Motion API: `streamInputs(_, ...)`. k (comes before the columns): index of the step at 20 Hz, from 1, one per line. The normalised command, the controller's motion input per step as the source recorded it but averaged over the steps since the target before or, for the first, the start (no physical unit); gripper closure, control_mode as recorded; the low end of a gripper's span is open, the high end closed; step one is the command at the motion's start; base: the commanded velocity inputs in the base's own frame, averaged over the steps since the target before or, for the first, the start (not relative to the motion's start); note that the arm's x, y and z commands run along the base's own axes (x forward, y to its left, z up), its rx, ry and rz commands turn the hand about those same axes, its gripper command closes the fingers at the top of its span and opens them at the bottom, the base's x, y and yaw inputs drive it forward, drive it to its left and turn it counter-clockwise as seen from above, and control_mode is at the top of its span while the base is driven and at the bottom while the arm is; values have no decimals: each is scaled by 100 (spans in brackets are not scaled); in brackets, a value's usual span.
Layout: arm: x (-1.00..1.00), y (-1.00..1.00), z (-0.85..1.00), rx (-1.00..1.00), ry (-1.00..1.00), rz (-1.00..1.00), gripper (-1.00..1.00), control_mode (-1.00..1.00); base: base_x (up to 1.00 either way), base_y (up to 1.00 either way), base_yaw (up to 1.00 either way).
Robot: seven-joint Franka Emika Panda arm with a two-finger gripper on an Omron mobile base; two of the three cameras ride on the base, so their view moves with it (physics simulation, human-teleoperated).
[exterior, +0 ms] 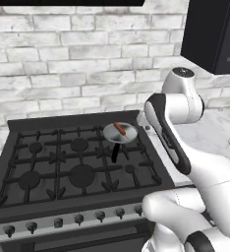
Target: Place the cold items (mango and lime) from the fridge in one tupperware on the dining counter. Place the warm items (hot dog and kebab skewer) in the stove area in another tupperware.
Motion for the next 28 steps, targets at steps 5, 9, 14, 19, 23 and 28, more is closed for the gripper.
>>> streamInputs(5,74,13,-32,-1,29,0,-100,-100,0,0,0)
streamInputs(9,69,4,-32,0,18,0,-100,-100,0,0,0)
streamInputs(14,42,0,-44,-4,-15,0,-100,-100,0,0,0)
streamInputs(19,33,1,-42,-2,-17,0,-100,-100,0,0,0)
streamInputs(23,46,0,-32,0,4,0,-100,-100,0,0,0)
streamInputs(28,60,3,-20,0,33,0,-100,-100,0,0,0)
